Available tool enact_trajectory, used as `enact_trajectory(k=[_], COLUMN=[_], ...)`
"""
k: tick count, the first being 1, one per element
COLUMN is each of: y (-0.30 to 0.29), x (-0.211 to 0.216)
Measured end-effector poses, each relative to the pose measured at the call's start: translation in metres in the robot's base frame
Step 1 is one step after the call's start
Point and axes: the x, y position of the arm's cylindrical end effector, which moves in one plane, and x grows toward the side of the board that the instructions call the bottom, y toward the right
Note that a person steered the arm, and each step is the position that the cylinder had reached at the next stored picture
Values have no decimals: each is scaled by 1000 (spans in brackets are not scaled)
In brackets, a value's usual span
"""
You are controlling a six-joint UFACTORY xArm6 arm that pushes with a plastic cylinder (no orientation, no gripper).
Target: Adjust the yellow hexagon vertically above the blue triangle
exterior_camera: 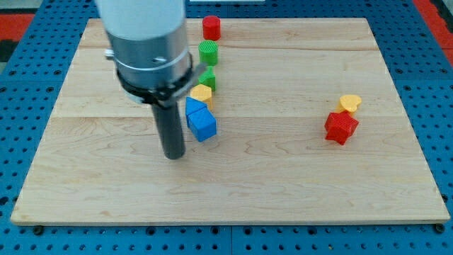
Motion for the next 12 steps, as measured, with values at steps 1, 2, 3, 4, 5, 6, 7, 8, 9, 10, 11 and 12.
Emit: enact_trajectory(k=[1,2,3,4,5,6,7,8,9,10,11,12], y=[-29,-26,3,13,21,22,5,22,125,235,344,357], x=[-23,-47,-50,-58,-58,-58,-34,21,48,60,48,-12])
